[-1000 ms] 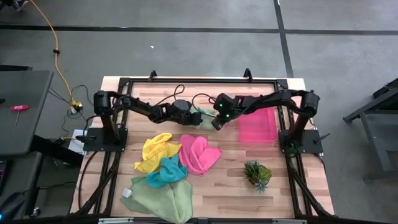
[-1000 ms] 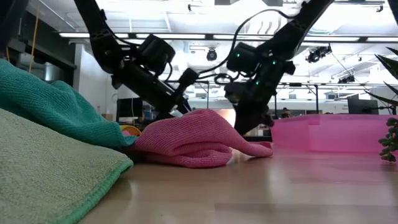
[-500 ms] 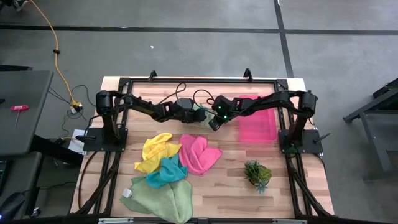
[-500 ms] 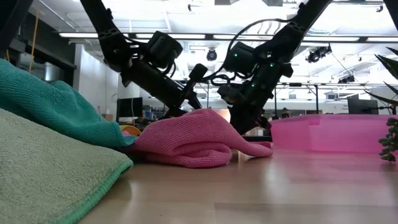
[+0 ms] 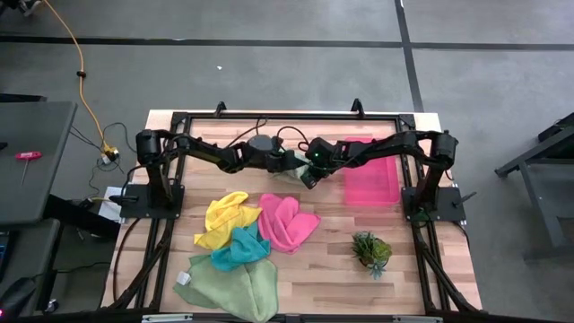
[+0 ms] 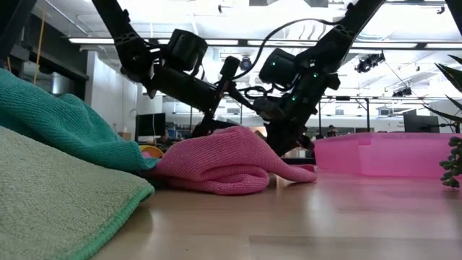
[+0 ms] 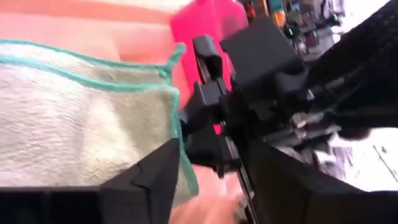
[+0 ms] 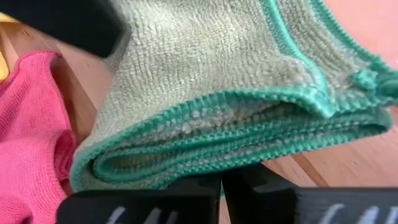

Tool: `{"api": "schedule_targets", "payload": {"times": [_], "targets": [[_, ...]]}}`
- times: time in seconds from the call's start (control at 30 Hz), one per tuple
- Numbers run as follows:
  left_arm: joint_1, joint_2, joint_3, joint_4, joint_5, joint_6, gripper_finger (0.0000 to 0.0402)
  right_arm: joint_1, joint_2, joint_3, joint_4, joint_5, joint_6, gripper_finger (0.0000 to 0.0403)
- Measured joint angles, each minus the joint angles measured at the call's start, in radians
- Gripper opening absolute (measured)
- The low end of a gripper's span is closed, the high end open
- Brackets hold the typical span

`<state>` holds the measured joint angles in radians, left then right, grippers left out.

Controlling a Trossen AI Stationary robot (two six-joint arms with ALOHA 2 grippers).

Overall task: Fold microfiber towels
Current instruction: Fold the top light green microfiber cloth

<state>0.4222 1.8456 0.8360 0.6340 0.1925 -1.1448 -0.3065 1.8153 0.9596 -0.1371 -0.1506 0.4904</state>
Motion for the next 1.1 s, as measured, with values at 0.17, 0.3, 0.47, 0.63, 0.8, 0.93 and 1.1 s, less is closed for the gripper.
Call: {"api": "schedule_targets", "payload": {"times": [0.17, 0.3, 0.47, 0.63, 0.8, 0.93, 1.1], "targets": [[0.051, -0.017, 0.000, 0.003, 0.191, 0.000, 0.0216, -0.009, -0.020, 0.001, -0.029, -0.005, -0.025, 0.0000], [0.078, -0.038, 0.000, 0.010, 0.285, 0.012, 0.0217, -0.023, -0.049, 0.001, -0.094, -0.011, -0.061, 0.0000], [0.104, -0.072, 0.000, 0.006, 0.377, 0.040, 0.0210, -0.034, -0.090, 0.001, -0.148, -0.009, -0.095, 0.0000], [0.144, -0.136, -0.002, -0.020, 0.418, 0.099, 0.0203, -0.040, -0.140, 0.001, -0.167, -0.013, -0.109, 0.0000], [0.185, -0.234, -0.005, -0.178, 0.405, 0.274, 0.0193, -0.062, -0.218, 0.001, -0.205, -0.015, -0.133, 0.0000], [0.187, -0.308, -0.005, -0.402, 0.320, 0.490, 0.0173, -0.078, -0.267, 0.001, -0.189, -0.023, -0.132, 0.0000], [0.148, -0.331, -0.005, -0.596, 0.191, 0.715, 0.0110, -0.059, -0.237, 0.002, -0.086, -0.097, -0.095, 0.0000]]}}
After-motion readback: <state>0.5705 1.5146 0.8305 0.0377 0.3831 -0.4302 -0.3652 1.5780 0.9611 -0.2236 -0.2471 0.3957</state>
